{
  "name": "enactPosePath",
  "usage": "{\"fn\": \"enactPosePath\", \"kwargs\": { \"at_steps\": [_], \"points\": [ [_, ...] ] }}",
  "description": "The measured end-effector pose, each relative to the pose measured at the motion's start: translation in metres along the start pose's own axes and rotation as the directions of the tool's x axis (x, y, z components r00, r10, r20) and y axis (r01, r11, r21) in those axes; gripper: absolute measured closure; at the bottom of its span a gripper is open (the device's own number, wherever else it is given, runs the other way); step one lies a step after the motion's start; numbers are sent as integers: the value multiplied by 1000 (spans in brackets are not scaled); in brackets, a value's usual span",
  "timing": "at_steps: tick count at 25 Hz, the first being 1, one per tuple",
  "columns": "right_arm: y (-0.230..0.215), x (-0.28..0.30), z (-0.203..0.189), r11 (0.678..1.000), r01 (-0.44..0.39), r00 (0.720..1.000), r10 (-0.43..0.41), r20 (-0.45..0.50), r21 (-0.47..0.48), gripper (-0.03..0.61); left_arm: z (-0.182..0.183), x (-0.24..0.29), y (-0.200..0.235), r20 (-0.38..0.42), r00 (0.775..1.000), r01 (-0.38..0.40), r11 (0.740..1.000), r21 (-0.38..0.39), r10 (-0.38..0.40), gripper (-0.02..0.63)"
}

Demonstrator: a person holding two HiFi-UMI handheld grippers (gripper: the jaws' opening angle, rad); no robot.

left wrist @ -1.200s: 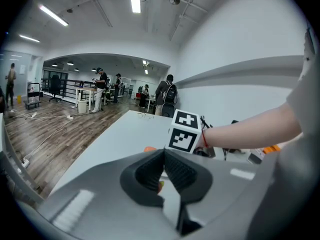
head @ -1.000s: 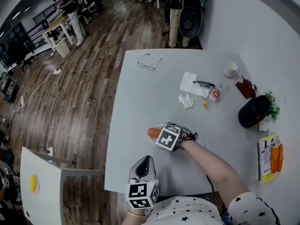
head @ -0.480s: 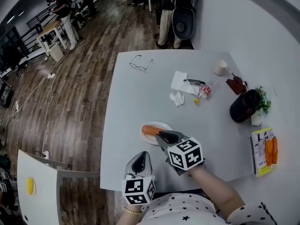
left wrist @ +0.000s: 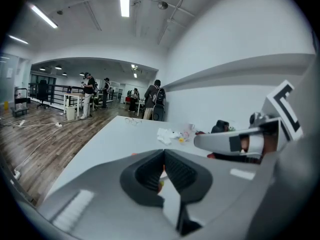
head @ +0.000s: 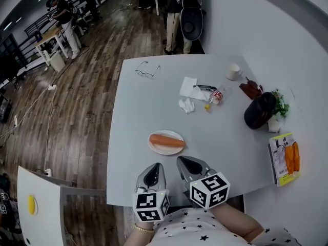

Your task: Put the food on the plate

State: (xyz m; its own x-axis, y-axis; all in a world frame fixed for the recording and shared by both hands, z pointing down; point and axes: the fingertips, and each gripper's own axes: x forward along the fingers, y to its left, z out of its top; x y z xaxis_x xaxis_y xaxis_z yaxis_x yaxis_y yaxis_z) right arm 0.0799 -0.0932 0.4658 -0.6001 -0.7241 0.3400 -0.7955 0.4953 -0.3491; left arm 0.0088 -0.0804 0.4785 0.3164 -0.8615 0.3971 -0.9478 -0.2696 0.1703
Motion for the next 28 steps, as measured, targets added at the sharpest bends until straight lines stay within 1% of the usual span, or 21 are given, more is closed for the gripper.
{"fn": "enactPosePath", "kwargs": {
  "at_steps": [7, 20, 28],
  "points": [
    [6, -2, -1, 1000, 6, 1000, -6, 11, -24, 580, 1, -3, -1, 8, 1000, -2, 1000, 6, 2, 606],
    [19, 2, 3, 997, -21, 1000, 22, 16, -70, 580, 12, -5, 7, 45, 999, -23, 1000, 15, 23, 606],
    [17, 1, 5, 997, -18, 1000, 20, 21, -71, 580, 15, -4, 4, 50, 999, -22, 1000, 22, 20, 606]
  ]
}}
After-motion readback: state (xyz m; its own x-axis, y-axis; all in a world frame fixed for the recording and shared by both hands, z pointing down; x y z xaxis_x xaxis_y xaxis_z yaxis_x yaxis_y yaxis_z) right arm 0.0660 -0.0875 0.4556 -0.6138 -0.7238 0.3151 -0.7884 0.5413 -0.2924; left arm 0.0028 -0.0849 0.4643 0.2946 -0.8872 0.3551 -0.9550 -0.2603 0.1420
